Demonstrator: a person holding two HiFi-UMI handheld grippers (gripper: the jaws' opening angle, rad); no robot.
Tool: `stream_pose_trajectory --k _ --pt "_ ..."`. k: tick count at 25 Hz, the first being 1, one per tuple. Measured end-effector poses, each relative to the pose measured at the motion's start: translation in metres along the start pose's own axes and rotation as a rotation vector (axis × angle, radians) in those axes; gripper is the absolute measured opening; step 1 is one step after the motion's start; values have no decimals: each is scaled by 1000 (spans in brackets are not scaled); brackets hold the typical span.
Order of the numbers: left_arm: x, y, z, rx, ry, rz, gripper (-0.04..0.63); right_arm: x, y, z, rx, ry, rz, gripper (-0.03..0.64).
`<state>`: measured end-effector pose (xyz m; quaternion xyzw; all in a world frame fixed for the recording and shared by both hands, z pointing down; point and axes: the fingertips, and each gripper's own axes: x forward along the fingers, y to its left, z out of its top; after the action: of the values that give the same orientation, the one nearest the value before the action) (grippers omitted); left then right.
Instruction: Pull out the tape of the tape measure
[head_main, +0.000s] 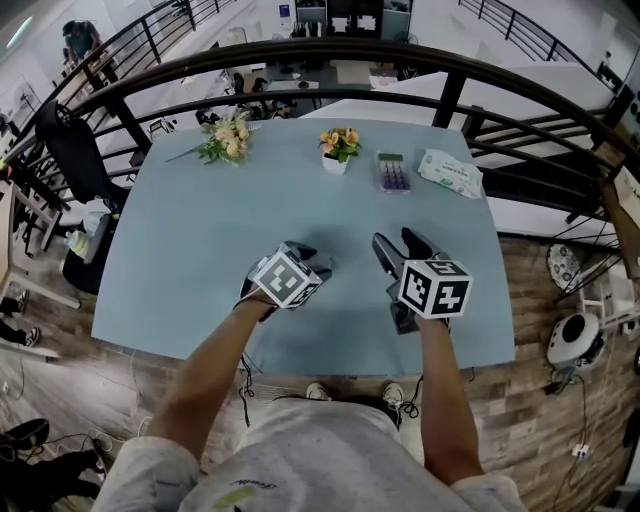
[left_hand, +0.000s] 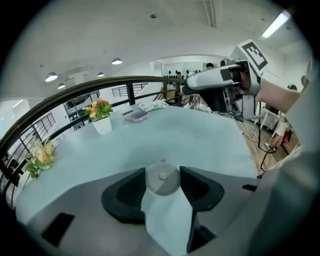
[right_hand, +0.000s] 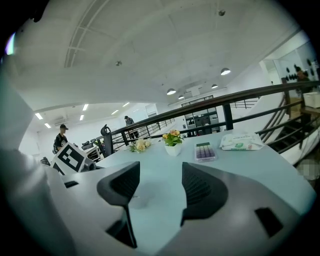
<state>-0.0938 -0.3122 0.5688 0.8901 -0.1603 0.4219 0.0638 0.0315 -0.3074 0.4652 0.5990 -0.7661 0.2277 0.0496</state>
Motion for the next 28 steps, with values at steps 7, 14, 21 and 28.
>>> stream_pose_trajectory --k 7,14,21,28 --pt "-19 -7 20 -1 -43 38 213 -9 4 -4 48 4 48 247" --pt "-37 -19 39 -5 -78 66 213 -20 9 0 92 -7 100 247" --pt "-53 -33 65 14 -119 85 213 -25 15 2 167 -10 176 247" --pt "-64 -52 88 24 -157 89 213 -29 19 2 278 -10 258 245"
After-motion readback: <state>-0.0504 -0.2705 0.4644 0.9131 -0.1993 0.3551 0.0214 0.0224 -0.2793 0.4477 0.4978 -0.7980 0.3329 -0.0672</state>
